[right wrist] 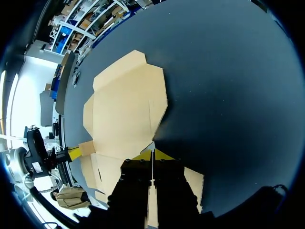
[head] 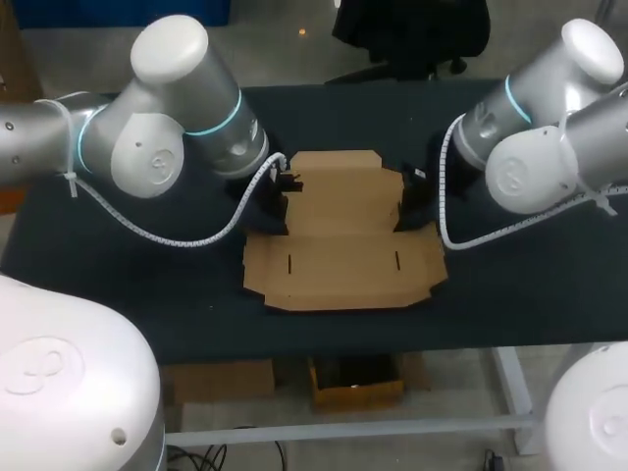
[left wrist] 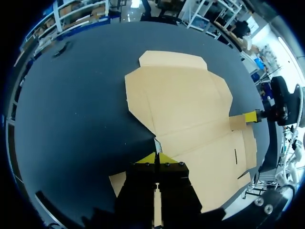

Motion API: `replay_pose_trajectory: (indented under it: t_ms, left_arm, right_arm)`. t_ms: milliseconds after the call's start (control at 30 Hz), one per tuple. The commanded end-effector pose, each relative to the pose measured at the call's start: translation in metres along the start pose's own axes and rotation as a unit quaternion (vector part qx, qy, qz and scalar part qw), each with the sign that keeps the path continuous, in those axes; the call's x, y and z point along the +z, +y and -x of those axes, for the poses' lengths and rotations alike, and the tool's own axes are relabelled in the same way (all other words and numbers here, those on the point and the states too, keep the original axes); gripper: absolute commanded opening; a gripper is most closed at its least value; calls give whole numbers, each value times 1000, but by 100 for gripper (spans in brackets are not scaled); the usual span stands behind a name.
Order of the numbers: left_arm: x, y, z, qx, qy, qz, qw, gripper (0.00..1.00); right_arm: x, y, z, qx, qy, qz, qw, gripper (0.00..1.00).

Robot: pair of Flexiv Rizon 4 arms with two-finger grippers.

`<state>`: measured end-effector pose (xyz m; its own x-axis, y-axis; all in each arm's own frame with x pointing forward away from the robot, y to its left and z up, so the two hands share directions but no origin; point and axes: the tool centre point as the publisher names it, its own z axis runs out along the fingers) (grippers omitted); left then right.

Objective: Assemble the packaging by folding the flat box into shape, placing the metal phone stand inside, and closing the box properly

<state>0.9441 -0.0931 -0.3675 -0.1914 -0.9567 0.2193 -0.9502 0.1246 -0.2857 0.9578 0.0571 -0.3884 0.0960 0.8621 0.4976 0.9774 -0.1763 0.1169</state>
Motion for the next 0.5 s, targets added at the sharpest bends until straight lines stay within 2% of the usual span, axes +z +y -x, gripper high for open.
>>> replay_pose_trajectory:
  t_ms: [33,500]
  left_arm:
    - [-16,1,6,-6,-5,-1,1000,0]
    - [-60,7,26,-28,-14,-12,999,0]
  right_arm:
    - [-12,8,11,-1,35,-37,999,0]
    - [-45,8,34,12,49,-33,998,0]
